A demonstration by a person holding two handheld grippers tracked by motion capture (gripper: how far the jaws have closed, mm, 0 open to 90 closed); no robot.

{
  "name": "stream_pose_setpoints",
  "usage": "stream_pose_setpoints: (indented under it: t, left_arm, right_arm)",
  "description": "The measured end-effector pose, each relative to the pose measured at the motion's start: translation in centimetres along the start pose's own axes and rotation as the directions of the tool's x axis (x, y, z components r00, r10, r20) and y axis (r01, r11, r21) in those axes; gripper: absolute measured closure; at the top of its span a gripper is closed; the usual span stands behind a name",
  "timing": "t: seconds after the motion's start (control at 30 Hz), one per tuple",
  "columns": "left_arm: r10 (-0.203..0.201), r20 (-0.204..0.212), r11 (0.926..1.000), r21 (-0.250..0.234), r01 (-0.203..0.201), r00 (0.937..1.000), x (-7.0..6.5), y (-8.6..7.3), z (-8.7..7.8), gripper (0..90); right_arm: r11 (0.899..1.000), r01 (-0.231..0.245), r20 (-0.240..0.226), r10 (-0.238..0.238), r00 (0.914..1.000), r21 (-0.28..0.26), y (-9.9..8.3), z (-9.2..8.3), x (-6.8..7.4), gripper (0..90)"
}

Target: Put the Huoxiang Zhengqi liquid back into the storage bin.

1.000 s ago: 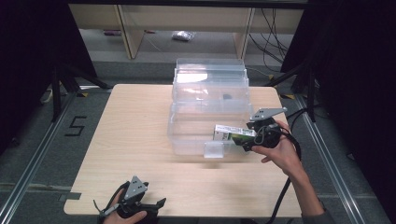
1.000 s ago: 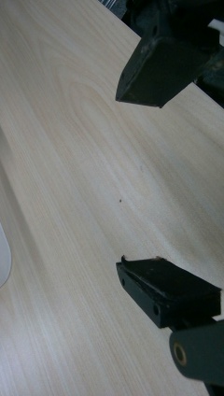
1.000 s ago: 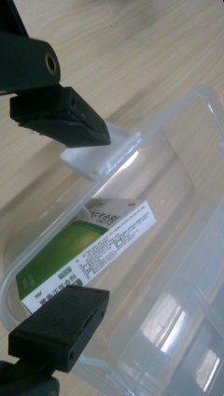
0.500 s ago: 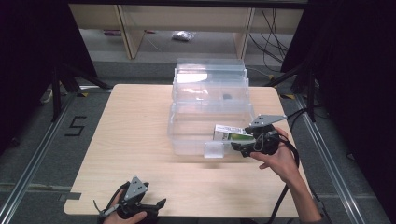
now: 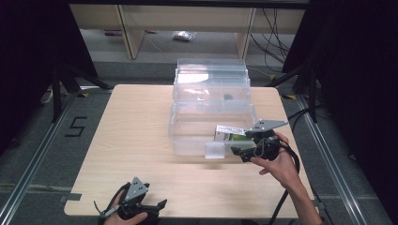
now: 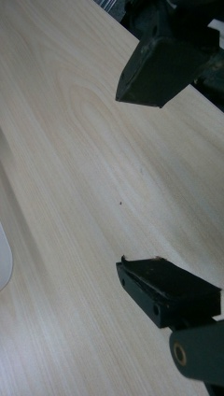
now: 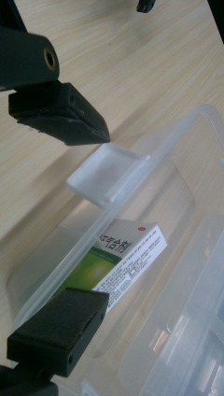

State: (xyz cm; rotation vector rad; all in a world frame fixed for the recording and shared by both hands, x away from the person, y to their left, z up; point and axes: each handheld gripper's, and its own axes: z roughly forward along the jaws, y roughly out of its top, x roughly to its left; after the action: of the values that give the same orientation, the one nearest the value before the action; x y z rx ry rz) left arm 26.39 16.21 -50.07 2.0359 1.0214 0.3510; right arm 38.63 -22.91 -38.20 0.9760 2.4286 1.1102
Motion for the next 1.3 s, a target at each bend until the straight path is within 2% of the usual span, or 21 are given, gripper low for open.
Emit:
stream_pose_setpoints:
  t: [0.03,0.17,0.23,0.3,0.37,0.43,0.5,0.53,0.57,0.7,0.73,0.83,0.87,0.93,0.97,1.03,1.1,1.13,1.17,1.2,1.3]
  left_arm:
    - [0.0,0.0,1.0,0.0,0.0,1.0,0.0,0.0,0.0,14.9]
    - [0.0,0.0,1.0,0.0,0.0,1.0,0.0,0.0,0.0,14.9]
    - [0.0,0.0,1.0,-0.001,0.0,1.0,0.0,0.0,0.0,14.9]
    - [0.001,0.0,1.0,0.0,-0.001,1.0,0.0,0.0,0.0,14.9]
    - [-0.002,0.001,1.0,-0.002,0.002,1.0,0.0,0.0,0.0,14.9]
    - [-0.011,0.009,0.9999,-0.011,0.011,0.9999,-0.1,0.0,0.0,14.8]
    - [0.002,0.0,1.0,-0.001,-0.002,1.0,0.0,0.0,0.0,14.9]
    - [-0.002,-0.001,1.0,-0.001,0.002,1.0,0.0,0.0,0.0,14.9]
    - [0.001,0.0,1.0,-0.003,-0.001,1.0,0.0,0.0,0.0,14.9]
    - [0.0,-0.001,1.0,-0.001,0.0,1.0,0.0,0.0,0.0,14.9]
    - [-0.007,0.005,1.0,-0.007,0.007,1.0,-0.1,0.0,0.0,14.9]
    - [0.002,-0.002,1.0,0.0,-0.002,1.0,0.0,0.0,0.0,14.9]
    - [0.0,-0.001,1.0,-0.001,0.0,1.0,0.0,0.0,0.0,14.9]
    - [-0.001,-0.001,1.0,-0.002,0.001,1.0,0.0,0.0,0.0,14.9]
    - [-0.001,0.0,1.0,-0.003,0.001,1.0,-0.1,0.0,0.0,14.9]
    - [0.001,0.0,1.0,0.0,-0.001,1.0,0.0,0.0,0.0,14.9]
    - [0.004,0.0,1.0,0.002,-0.004,1.0,0.0,0.0,0.0,14.9]
    - [0.003,-0.001,1.0,0.001,-0.003,1.0,0.0,0.0,0.0,14.9]
    - [0.004,-0.001,1.0,0.002,-0.004,1.0,0.0,0.0,0.0,14.9]
    - [0.004,0.0,1.0,0.001,-0.004,1.0,0.0,0.0,0.0,14.9]
    - [-0.002,0.008,1.0,-0.001,0.002,1.0,-0.1,0.0,-0.1,14.9]
  right_arm:
    - [1.0,-0.02,0.011,0.02,0.9997,-0.005,-0.1,-0.1,0.3,20.1]
    - [1.0,0.0,-0.009,0.0,1.0,-0.007,-0.3,-0.1,0.8,19.4]
    - [1.0,-0.027,-0.009,0.027,0.9996,-0.016,-0.5,-0.2,1.2,19.2]
    - [1.0,0.001,-0.02,-0.002,0.9998,-0.024,-0.5,-0.2,1.3,18.9]
    - [1.0,-0.017,-0.017,0.017,0.9997,-0.014,-0.7,-0.2,1.7,18.7]
    - [1.0,-0.01,-0.023,0.01,0.9997,-0.013,-0.8,-0.1,1.9,18.7]
    - [1.0,0.0,-0.033,0.0,0.9994,-0.02,-0.9,0.1,2.1,18.6]
    - [1.0,-0.021,-0.029,0.021,0.9993,-0.011,-0.9,0.0,2.4,18.5]
    - [1.0,0.007,-0.03,-0.008,0.9995,-0.028,-1.0,0.1,2.3,18.3]
    - [0.999,-0.024,-0.038,0.023,0.999,-0.022,-1.3,0.2,2.9,17.8]
    - [1.0,-0.009,-0.046,0.008,0.9989,-0.02,-1.4,0.3,2.8,17.8]
    - [0.999,-0.022,-0.043,0.02,0.9989,-0.027,-1.7,0.5,3.1,17.7]
    - [1.0,-0.015,-0.056,0.013,0.9983,-0.025,-1.9,0.7,3.2,17.8]
    - [0.999,-0.009,-0.043,0.007,0.999,-0.039,-2.0,0.7,3.3,17.7]
    - [0.999,-0.027,-0.052,0.025,0.9983,-0.032,-2.1,0.8,3.5,17.8]
    - [0.999,-0.022,-0.063,0.02,0.9978,-0.033,-2.3,0.9,3.6,17.7]
    - [0.998,-0.057,-0.062,0.055,0.9965,-0.036,-2.6,0.9,4.0,17.7]
    - [0.999,-0.021,-0.059,0.019,0.9981,-0.043,-2.6,1.0,3.8,17.7]
    - [0.998,-0.056,-0.069,0.053,0.9962,-0.041,-2.8,1.0,4.1,17.7]
    - [0.998,-0.039,-0.084,0.036,0.9959,-0.041,-2.9,1.1,4.1,17.7]
    - [0.999,-0.036,-0.093,0.032,0.9951,-0.037,-3.2,1.3,4.3,17.6]
